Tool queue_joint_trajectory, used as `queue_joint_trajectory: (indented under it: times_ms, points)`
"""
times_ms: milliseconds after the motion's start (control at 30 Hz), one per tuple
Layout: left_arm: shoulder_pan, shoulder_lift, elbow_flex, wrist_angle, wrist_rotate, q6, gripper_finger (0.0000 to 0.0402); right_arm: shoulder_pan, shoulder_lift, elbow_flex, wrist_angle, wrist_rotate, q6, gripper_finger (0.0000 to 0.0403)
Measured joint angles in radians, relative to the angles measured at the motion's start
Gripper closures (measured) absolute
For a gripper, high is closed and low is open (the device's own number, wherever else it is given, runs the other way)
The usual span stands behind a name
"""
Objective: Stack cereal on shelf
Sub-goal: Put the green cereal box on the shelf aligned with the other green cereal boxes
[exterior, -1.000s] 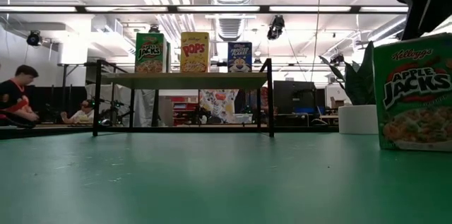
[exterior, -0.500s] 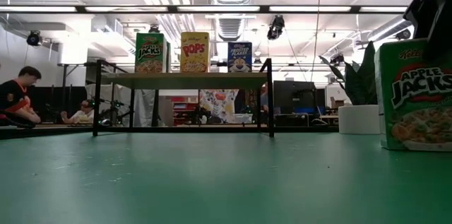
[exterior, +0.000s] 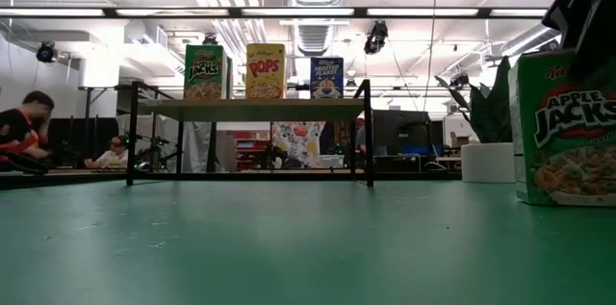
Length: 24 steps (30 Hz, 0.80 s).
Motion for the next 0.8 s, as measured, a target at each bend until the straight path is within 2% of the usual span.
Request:
queue_joint_trajectory:
  times_ms: [267,467,600,800]
  points:
    - [0.0,0.0,0.0,0.0,0.0,0.0,0.0402,0.0,0.0,0.0,0.009,0.0,-0.01,0.0249]
    - [0.0,0.0,0.0,0.0,0.0,0.0,0.0402,-0.012,-0.002,0.0,0.05,0.0,-0.044,0.0252]
    - [0.0,0.0,0.0,0.0,0.0,0.0,0.0402,-0.061,-0.008,0.006,0.107,0.001,-0.103,0.0252]
    - [0.0,0.0,0.0,-0.001,0.0,0.014,0.0402,-0.169,-0.007,0.094,0.136,0.002,-0.267,0.0252]
